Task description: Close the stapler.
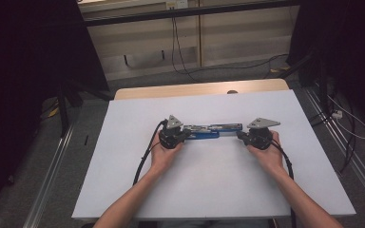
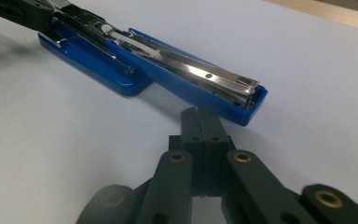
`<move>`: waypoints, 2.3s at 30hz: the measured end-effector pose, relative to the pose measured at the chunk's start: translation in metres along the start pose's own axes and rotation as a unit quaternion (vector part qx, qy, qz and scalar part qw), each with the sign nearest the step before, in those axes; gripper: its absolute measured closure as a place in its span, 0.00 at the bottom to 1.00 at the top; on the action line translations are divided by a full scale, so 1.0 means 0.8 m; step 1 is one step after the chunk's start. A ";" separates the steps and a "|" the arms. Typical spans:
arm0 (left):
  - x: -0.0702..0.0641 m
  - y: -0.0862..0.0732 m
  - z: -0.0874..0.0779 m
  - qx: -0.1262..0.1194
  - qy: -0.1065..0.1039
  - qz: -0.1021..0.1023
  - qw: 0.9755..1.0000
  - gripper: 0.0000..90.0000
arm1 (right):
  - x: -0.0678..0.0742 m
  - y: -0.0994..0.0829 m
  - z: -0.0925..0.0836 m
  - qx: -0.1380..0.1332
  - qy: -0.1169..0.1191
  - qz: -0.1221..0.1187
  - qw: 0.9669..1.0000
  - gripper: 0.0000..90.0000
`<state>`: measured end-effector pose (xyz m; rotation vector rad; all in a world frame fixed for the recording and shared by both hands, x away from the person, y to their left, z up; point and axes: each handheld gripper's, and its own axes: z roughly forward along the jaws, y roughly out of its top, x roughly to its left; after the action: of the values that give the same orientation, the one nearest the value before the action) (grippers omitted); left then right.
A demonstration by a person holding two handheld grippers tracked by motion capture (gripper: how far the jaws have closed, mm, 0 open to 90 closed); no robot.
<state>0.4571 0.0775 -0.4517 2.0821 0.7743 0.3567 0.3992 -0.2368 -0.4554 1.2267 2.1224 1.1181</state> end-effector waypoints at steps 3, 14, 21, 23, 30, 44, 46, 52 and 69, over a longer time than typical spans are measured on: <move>0.001 0.000 0.000 -0.002 0.000 0.002 1.000 1.00 | -0.002 0.003 0.004 0.010 0.001 0.001 1.000 1.00; 0.000 0.000 0.001 -0.003 -0.005 -0.001 1.000 1.00 | -0.005 0.003 0.011 0.028 -0.001 0.014 1.000 1.00; 0.001 -0.001 0.001 -0.004 -0.007 -0.003 1.000 1.00 | -0.003 0.004 0.017 0.051 -0.007 0.007 0.999 1.00; 0.001 -0.001 0.001 -0.005 -0.006 -0.005 1.000 1.00 | -0.003 0.006 0.018 0.053 -0.007 0.004 0.999 1.00; 0.001 -0.001 0.001 -0.004 -0.005 -0.007 1.000 1.00 | -0.002 0.012 0.022 0.067 -0.014 -0.003 0.998 1.00; 0.001 -0.001 0.000 -0.003 -0.002 0.000 1.000 1.00 | -0.002 0.011 0.025 0.058 -0.014 -0.001 0.998 1.00; 0.001 -0.001 0.000 -0.004 -0.005 -0.005 1.000 1.00 | -0.002 0.011 0.025 0.058 -0.014 -0.002 0.998 1.00; 0.001 -0.001 0.000 -0.004 -0.004 -0.004 1.000 1.00 | -0.001 0.011 0.026 0.057 -0.016 -0.005 0.998 1.00; 0.000 -0.001 0.000 -0.004 0.002 0.007 1.000 1.00 | 0.001 0.012 0.028 0.045 -0.025 -0.006 0.999 1.00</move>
<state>0.4568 0.0776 -0.4525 2.0802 0.7593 0.3722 0.4194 -0.2243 -0.4604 1.2680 2.1598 0.9857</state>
